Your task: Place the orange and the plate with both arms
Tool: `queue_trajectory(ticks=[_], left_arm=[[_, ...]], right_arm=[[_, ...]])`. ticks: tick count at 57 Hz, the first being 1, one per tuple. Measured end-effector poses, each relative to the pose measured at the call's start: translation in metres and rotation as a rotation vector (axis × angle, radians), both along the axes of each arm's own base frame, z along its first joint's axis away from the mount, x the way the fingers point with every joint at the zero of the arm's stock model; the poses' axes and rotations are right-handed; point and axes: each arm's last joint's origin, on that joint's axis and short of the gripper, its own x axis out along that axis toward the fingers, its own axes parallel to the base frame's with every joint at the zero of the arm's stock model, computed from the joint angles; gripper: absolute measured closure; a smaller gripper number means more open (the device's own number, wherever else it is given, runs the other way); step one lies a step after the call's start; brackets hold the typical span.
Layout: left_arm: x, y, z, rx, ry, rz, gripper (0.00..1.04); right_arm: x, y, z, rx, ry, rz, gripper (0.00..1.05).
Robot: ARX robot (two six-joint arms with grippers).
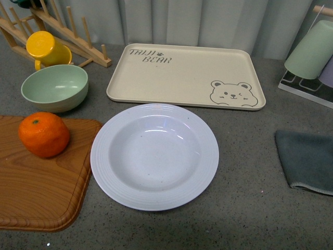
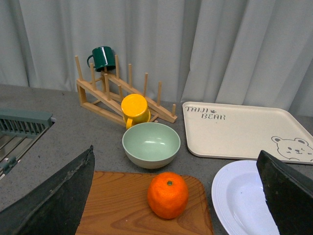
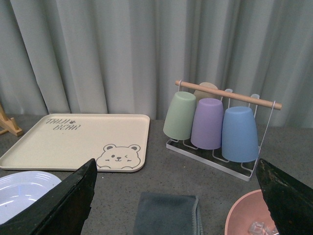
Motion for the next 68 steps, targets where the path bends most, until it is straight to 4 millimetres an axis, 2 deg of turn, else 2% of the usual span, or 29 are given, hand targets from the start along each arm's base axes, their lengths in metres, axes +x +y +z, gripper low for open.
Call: queue_trajectory(ticks=[68], left_arm=[[0.0,0.0,0.0,0.0,0.0,0.0,0.07]], right_arm=[[0.0,0.0,0.0,0.0,0.0,0.0,0.09]])
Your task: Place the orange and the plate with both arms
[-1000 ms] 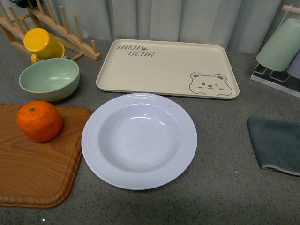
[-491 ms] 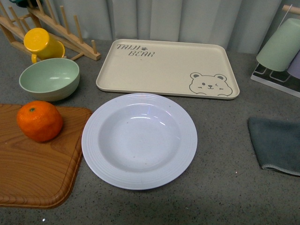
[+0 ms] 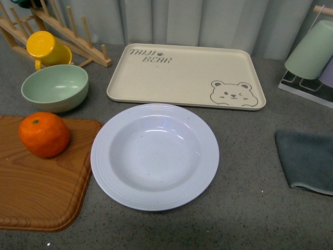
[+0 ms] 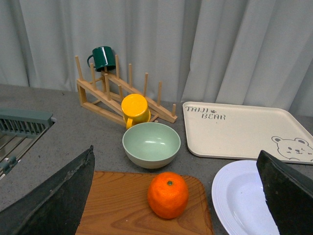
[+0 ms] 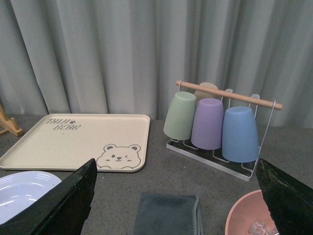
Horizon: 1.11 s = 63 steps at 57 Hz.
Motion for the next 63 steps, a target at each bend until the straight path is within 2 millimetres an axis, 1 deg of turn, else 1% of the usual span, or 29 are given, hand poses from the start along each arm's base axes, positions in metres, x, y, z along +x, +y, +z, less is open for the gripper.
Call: queue_trajectory(ticks=[19,21,24,26,29,34,40,47,54,63], left_arm=[[0.0,0.0,0.0,0.0,0.0,0.0,0.07],[0.0,0.0,-0.001,-0.009,0.015,0.032,0.07],[0.003,-0.001,-0.004,-0.065,0.099,0.217,0.07],[0.005,-0.002,-0.007,-0.076,0.127,0.305,0.07],[0.008,-0.001,-0.01,-0.096,0.147,0.392,0.07],[0.015,0.001,-0.01,-0.143,0.159,0.424,0.07],[0.032,0.005,-0.009,-0.188,0.202,0.39,0.07],[0.058,0.011,-0.014,-0.199,0.261,0.379,0.07],[0.092,0.009,-0.028,-0.188,0.359,0.326,0.07],[0.117,0.007,-0.049,-0.167,0.484,0.305,0.07]], right_arm=[[0.0,0.0,0.0,0.0,0.0,0.0,0.09],[0.0,0.0,0.0,0.0,0.0,0.0,0.09],[0.0,0.0,0.0,0.0,0.001,0.0,0.09],[0.0,0.0,0.0,0.0,0.0,0.0,0.09],[0.0,0.0,0.0,0.0,0.0,-0.002,0.09],[0.0,0.0,0.0,0.0,0.0,-0.001,0.09],[0.0,0.0,0.0,0.0,0.0,0.0,0.09],[0.0,0.0,0.0,0.0,0.0,-0.001,0.09],[0.0,0.0,0.0,0.0,0.0,-0.001,0.09],[0.0,0.0,0.0,0.0,0.0,0.0,0.09]])
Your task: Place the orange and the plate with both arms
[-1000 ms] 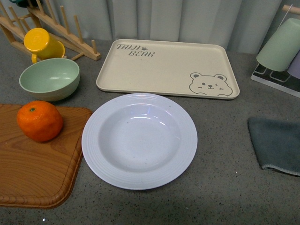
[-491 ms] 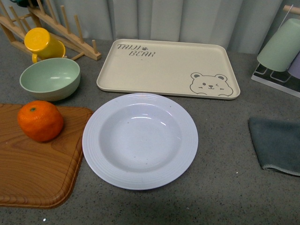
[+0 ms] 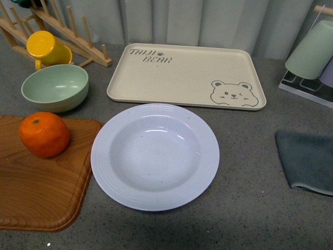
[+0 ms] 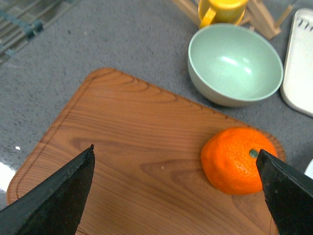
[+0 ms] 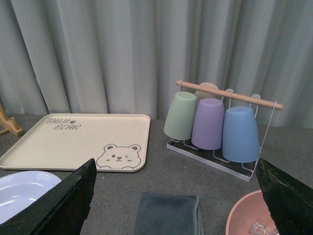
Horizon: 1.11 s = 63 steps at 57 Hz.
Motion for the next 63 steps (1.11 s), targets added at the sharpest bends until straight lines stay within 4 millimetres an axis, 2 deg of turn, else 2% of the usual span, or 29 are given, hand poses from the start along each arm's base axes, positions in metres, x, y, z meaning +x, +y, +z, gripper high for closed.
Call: queue_trajectory(ticks=[11,24,43,63], left_arm=[[0.024,-0.002,-0.023,-0.029,0.112,-0.064,0.07],[0.039,-0.002,-0.035,-0.03,0.144,-0.083,0.07],[0.056,-0.01,-0.035,-0.085,0.106,-0.144,0.07],[0.071,-0.026,-0.045,-0.105,0.128,-0.23,0.07]], right_arm=[[0.0,0.0,0.0,0.0,0.0,0.0,0.09],[0.0,0.0,0.0,0.0,0.0,0.0,0.09],[0.0,0.0,0.0,0.0,0.0,0.0,0.09],[0.0,0.0,0.0,0.0,0.0,0.0,0.09]])
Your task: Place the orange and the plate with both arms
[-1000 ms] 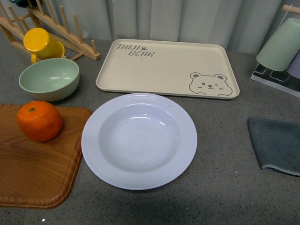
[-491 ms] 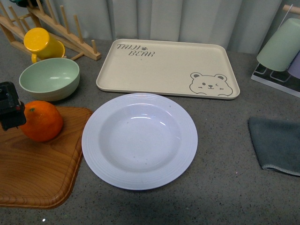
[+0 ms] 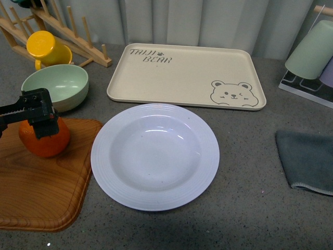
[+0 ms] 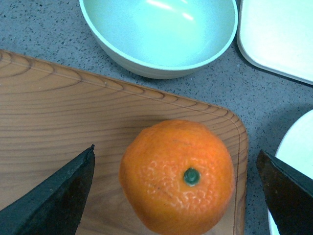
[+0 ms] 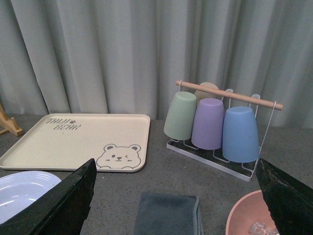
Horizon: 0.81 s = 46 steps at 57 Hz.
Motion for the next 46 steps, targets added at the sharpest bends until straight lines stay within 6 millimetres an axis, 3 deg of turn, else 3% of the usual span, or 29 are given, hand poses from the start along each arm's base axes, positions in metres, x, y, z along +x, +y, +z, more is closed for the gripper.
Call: queue_trajectory(ticks=[20,31,46], left_arm=[[0.007,-0.003,-0.018,0.009,0.067,-0.028,0.07],[0.009,-0.004,-0.017,0.011,0.061,-0.032,0.32],[0.009,-0.01,-0.012,0.021,0.052,-0.057,0.37]], right_arm=[[0.0,0.0,0.0,0.0,0.0,0.0,0.09],[0.0,0.0,0.0,0.0,0.0,0.0,0.09],[0.0,0.0,0.0,0.0,0.0,0.0,0.09]])
